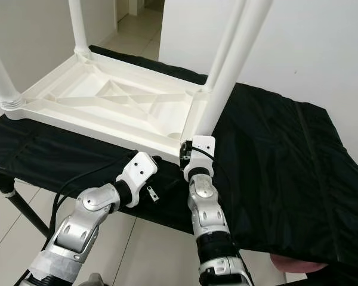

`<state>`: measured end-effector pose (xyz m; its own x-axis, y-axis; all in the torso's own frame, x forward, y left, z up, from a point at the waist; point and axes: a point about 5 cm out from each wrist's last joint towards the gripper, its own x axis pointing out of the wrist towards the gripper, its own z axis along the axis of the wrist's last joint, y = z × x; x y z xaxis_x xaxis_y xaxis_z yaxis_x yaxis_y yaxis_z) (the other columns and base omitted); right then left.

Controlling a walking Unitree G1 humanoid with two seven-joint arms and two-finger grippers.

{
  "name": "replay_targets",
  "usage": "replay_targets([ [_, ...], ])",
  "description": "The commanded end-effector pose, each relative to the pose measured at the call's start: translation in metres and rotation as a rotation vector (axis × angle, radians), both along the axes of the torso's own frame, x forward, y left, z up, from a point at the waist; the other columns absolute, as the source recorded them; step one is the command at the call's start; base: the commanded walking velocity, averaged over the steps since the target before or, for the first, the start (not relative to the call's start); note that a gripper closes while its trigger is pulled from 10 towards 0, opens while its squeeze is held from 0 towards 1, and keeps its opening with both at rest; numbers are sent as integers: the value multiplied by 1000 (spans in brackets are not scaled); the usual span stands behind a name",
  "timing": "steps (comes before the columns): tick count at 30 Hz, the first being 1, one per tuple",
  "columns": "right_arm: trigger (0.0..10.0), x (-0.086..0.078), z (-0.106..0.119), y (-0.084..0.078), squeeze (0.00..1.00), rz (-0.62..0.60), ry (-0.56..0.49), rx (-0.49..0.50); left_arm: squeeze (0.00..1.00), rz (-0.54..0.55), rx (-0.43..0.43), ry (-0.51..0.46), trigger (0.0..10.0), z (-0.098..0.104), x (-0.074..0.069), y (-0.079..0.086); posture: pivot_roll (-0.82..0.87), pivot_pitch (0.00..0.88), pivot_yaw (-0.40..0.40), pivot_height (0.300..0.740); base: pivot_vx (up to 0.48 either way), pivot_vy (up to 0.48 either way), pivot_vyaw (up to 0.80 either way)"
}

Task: Building children table

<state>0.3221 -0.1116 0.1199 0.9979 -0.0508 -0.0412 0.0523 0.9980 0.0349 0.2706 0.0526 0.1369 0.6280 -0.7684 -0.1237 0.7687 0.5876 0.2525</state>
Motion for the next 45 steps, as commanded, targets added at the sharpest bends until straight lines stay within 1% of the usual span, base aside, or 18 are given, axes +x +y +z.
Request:
replay_targets([
  [1,10000,-6,-19,-14,0,-46,92,-21,0,50,-10,-18,10000,0,0,-1,48,0,-131,740,0,0,0],
  [7,10000,-5,-13,-8,0,-21,60,-40,0,50,-10,-21,10000,1,1,-2,49,0,-131,740,0,0,0],
  [8,10000,-4,-10,-5,1000,8,37,-8,0,50,-9,-23,10000,1,2,-2,51,0,-129,740,0,0,0],
  [13,10000,2,1,-5,1000,101,-27,7,0,41,-10,-26,10000,1,2,-3,50,0,-130,740,0,0,0],
  [14,10000,4,0,-6,902,156,-25,1,0,39,-12,-25,10000,2,2,-3,48,0,-130,740,0,0,0],
  [18,10000,6,0,-7,902,192,-20,1,0,38,-14,-25,10000,2,2,-4,47,0,-130,740,0,0,0],
  [19,10000,9,-2,-10,0,283,-23,-6,0,38,-15,-25,10000,2,2,-4,45,0,-131,740,0,0,0],
  [24,10000,12,-2,-16,0,331,-37,-27,0,38,-18,-24,10000,2,2,-5,45,0,-131,740,0,0,0],
  [26,10000,19,1,-20,0,452,-54,-57,0,32,-22,-15,10000,2,1,-5,36,0,-118,740,0,0,0],
  [27,10000,19,1,-20,0,452,-54,-57,0,32,-22,-15,10000,2,1,-5,36,0,-118,740,0,0,0],
  [30,10000,27,6,-21,0,589,-70,-127,0,18,-50,2,10000,6,2,-6,30,0,-109,740,0,0,0],
  [33,10000,28,6,-21,0,609,-74,-138,0,15,-57,4,10000,7,3,-6,30,0,-109,740,0,0,0],
  [36,10000,34,7,-21,0,676,-50,-149,0,-21,-33,-15,10000,11,6,-11,31,0,-104,740,0,0,0],
  [41,10000,35,5,-21,0,712,-34,-160,0,-53,-14,-33,10000,14,6,-14,35,0,-104,740,0,0,0],
  [42,4118,35,3,-21,0,727,-21,-172,0,-57,-12,-35,10000,15,6,-15,38,0,-104,740,0,0,0],
  [43,4118,35,3,-21,0,727,-21,-172,0,-57,-12,-35,10000,15,6,-15,38,0,-104,740,0,0,0],
  [44,2392,35,0,-22,0,741,-11,-177,0,-60,-9,-38,10000,15,6,-15,39,0,-102,740,0,0,0],
  [45,0,34,-2,-22,0,752,-3,-176,0,-61,-7,-40,10000,15,5,-15,40,0,-102,740,0,0,0],
])
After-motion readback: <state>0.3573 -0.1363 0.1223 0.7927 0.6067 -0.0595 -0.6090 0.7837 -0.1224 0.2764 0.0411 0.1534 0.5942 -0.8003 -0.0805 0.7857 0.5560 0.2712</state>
